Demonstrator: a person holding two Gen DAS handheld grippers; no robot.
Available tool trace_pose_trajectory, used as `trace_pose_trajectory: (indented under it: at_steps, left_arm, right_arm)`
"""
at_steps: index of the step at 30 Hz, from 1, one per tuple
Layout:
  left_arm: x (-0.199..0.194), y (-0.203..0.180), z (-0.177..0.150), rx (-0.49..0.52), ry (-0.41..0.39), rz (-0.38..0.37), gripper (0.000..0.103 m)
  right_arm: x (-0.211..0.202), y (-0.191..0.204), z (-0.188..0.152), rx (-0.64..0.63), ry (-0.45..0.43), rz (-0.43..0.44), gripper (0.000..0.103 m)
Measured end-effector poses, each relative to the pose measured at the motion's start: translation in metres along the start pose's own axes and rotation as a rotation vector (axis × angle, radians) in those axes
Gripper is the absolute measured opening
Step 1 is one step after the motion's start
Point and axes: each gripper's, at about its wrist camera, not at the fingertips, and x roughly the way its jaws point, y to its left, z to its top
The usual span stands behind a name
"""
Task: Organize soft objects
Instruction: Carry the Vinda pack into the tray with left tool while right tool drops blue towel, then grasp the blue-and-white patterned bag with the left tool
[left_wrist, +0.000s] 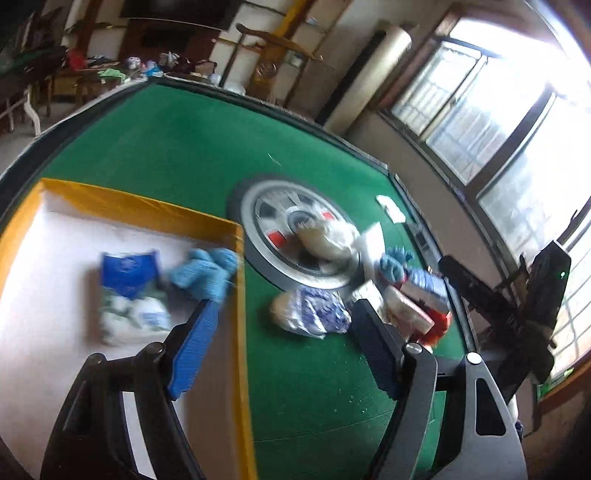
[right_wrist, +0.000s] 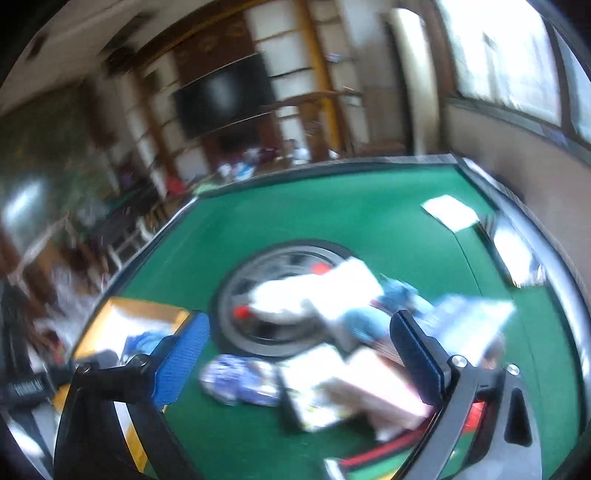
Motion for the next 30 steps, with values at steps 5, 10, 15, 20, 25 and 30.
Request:
trace_pose_trajectory:
  at_steps: [5, 10, 15, 20, 25, 30]
  left_arm:
    - [0.050, -0.033, 0.003, -0.006, 0.099, 0.052, 0.075]
    - [0.093, -0.046, 0.022, 0.021, 0.109, 0.182, 0.075]
    - [0.115, -0.059, 0.015, 0.089, 0.152, 0.271, 0.078]
    - [0.097, -0.090, -0.023, 0.224, 0.330, 0.102, 0.078]
    - [0.061, -0.100, -0.032, 0.368, 0.221, 0.147, 0.078]
    - [0.087, -0.104, -0.027, 0.475, 0.176, 0.277, 0.078]
  right_arm:
    - [-0.011, -0.057, -0.020, 0.132, -0.047, 0.020, 0.096]
    - [-0.014, -0.079, -0.023, 0.163, -0.031, 0.047, 0.096]
    - [-0.020, -0.080, -0.026, 0.163, -0.026, 0.042, 0.096]
    - [-0.023, -0.085, -0.028, 0.175, -0.029, 0.033, 0.096]
    - [-0.027, -0.085, -0.028, 0.179, -0.048, 0.026, 0.096]
    - [-0.026, -0.085, -0.028, 0.173, -0.050, 0.025, 0.096]
